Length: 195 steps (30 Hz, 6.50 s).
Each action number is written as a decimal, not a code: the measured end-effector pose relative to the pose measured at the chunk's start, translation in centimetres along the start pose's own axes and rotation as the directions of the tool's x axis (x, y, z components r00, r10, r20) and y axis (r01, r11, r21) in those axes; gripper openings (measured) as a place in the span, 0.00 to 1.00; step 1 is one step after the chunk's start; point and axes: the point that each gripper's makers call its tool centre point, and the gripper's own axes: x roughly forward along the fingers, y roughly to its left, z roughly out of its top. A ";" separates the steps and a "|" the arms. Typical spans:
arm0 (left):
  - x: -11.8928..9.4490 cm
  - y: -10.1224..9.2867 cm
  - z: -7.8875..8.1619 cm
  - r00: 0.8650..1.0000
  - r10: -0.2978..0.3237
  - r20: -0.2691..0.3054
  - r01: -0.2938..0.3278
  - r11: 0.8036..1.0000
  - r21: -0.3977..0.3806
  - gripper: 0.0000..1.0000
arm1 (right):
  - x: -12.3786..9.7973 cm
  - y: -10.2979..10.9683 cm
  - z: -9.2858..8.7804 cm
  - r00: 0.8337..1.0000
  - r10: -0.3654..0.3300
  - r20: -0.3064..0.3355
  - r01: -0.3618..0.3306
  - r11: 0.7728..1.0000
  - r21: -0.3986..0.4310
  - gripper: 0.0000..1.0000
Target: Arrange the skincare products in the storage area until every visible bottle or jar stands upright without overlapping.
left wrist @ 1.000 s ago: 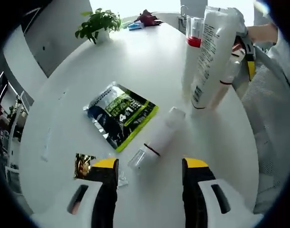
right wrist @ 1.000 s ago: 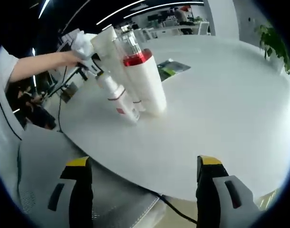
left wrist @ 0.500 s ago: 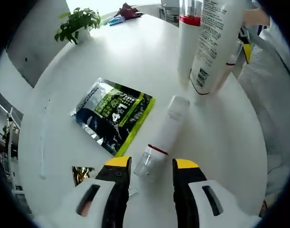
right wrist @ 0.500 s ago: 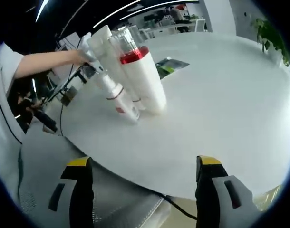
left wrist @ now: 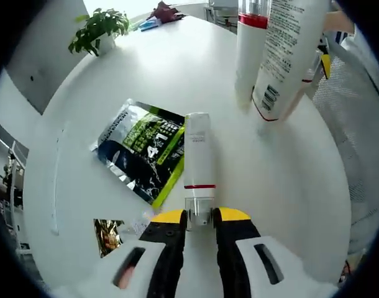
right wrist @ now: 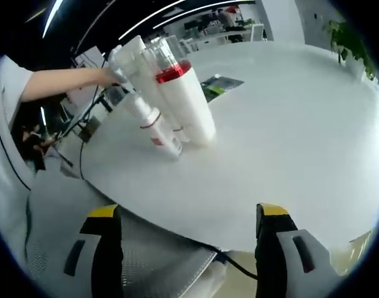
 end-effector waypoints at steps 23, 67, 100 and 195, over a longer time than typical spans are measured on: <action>-7.4 -4.9 -2.6 0.998 -0.030 -0.050 0.023 0.991 -0.135 0.23 | -2.6 1.1 3.6 0.999 -0.016 0.038 0.023 0.977 -0.211 0.78; -16.1 -20.4 4.2 0.996 -0.038 -0.080 0.017 0.968 -0.251 0.23 | -1.4 15.5 9.7 0.962 0.274 -0.019 -0.195 0.632 -0.751 0.59; -24.2 -18.2 15.3 0.781 0.188 0.595 0.059 0.927 -0.370 0.23 | -3.5 20.1 10.1 0.719 0.695 -0.010 -0.573 0.585 -0.574 0.21; -31.0 -16.9 22.2 0.667 0.254 0.700 -0.093 0.961 -0.260 0.39 | -12.9 22.3 19.9 0.650 0.739 0.178 -0.404 0.534 -0.743 0.20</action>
